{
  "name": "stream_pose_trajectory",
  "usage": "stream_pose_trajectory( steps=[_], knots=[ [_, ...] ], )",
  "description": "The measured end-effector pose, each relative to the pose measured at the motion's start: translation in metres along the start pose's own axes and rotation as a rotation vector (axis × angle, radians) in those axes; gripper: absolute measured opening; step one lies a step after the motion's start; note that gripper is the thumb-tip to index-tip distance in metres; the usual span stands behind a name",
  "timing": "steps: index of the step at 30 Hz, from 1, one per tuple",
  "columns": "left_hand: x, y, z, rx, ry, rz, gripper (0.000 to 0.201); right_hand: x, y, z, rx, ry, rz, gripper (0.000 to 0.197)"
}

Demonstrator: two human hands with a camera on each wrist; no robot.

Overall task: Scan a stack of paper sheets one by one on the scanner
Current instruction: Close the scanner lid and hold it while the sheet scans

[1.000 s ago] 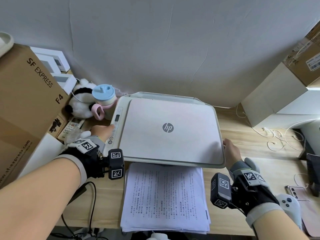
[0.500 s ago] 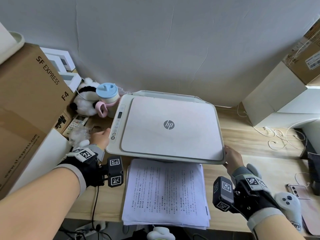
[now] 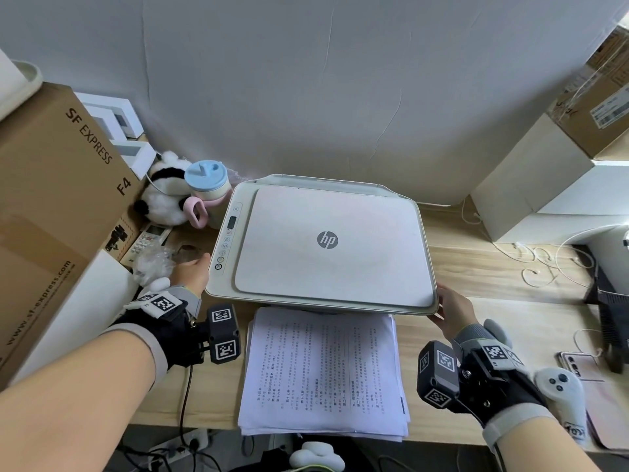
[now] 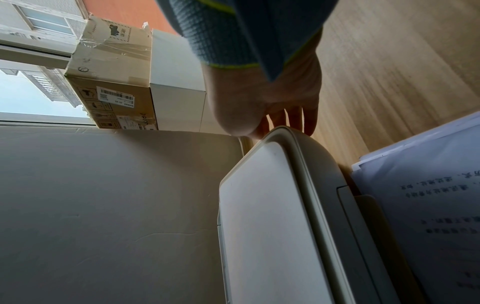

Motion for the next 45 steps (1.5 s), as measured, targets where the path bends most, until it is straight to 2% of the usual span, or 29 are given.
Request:
stream_pose_trajectory(
  steps=[15,26,35,39,45],
  knots=[
    [-0.003,0.0,-0.006,-0.005,-0.077,0.003,0.041,0.0,-0.001,-0.006,-0.037,-0.028,0.041,0.035],
    [-0.005,-0.001,-0.008,0.022,-0.102,0.04,0.042,0.001,-0.002,-0.01,-0.049,-0.027,0.046,0.044],
    [-0.005,-0.003,-0.01,0.031,-0.112,-0.002,0.041,0.0,-0.003,-0.01,-0.062,-0.031,0.032,0.044],
    [-0.005,-0.003,-0.009,0.027,-0.116,0.002,0.034,-0.002,-0.003,-0.009,-0.063,-0.039,0.031,0.043],
    [-0.003,-0.004,-0.009,0.022,-0.092,0.01,0.042,-0.002,-0.002,-0.008,-0.07,-0.034,0.036,0.044]
  ],
)
Point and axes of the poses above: each hand's wrist, its own z-axis towards the middle knuckle, its own y-axis out of the back of the hand, x = y × z, the point moved 9 cm from there along z, towards the middle knuckle, and after that the axes turned 13 degrees about -z, right-handed, at the moved point
